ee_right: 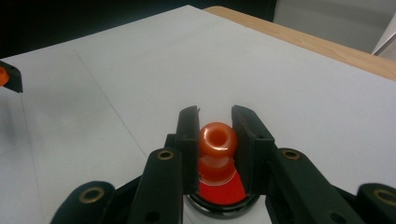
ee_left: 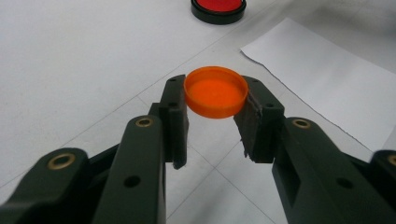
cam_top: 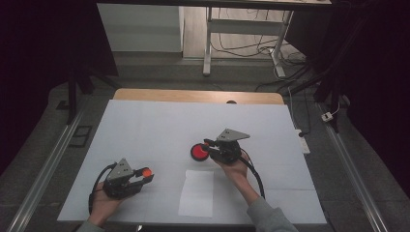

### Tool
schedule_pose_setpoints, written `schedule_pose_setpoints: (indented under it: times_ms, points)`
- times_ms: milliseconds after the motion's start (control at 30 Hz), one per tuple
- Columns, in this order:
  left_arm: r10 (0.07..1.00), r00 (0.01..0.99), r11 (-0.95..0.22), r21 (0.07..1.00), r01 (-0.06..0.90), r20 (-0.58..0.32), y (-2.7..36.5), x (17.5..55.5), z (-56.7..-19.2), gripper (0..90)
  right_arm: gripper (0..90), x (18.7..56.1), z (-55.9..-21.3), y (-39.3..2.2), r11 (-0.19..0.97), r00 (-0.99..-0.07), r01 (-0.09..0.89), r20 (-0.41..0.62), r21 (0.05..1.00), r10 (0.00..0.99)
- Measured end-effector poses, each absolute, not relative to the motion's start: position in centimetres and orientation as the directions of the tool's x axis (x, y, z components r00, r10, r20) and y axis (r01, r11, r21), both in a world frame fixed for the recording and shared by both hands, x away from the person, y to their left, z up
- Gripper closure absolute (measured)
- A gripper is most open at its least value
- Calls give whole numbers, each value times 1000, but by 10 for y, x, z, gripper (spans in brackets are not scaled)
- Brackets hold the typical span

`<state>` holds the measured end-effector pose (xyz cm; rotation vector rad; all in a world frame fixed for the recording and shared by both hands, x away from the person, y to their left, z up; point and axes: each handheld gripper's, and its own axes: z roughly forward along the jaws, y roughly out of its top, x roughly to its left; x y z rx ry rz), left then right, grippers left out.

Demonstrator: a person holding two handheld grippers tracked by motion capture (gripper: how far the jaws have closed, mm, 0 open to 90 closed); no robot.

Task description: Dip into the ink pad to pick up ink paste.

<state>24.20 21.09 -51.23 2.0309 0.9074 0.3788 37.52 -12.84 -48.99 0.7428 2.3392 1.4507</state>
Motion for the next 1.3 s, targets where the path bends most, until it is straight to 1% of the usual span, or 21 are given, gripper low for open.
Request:
schedule_pose_setpoints:
  times_ms: [533, 800, 1300]
  points:
    - [718, 693, -377, 804, 460, -60, 209, 241, -513, 650, 717, 384, -501, -121, 396, -824, 285, 12, 873, 567]
    - [718, 694, -380, 802, 461, -58, 209, 241, -513, 650, 717, 392, -512, -114, 417, -825, 295, 9, 860, 565]
    - [718, 694, -383, 801, 459, -54, 209, 241, -513, 650, 717, 395, -518, -109, 440, -825, 298, -4, 847, 565]
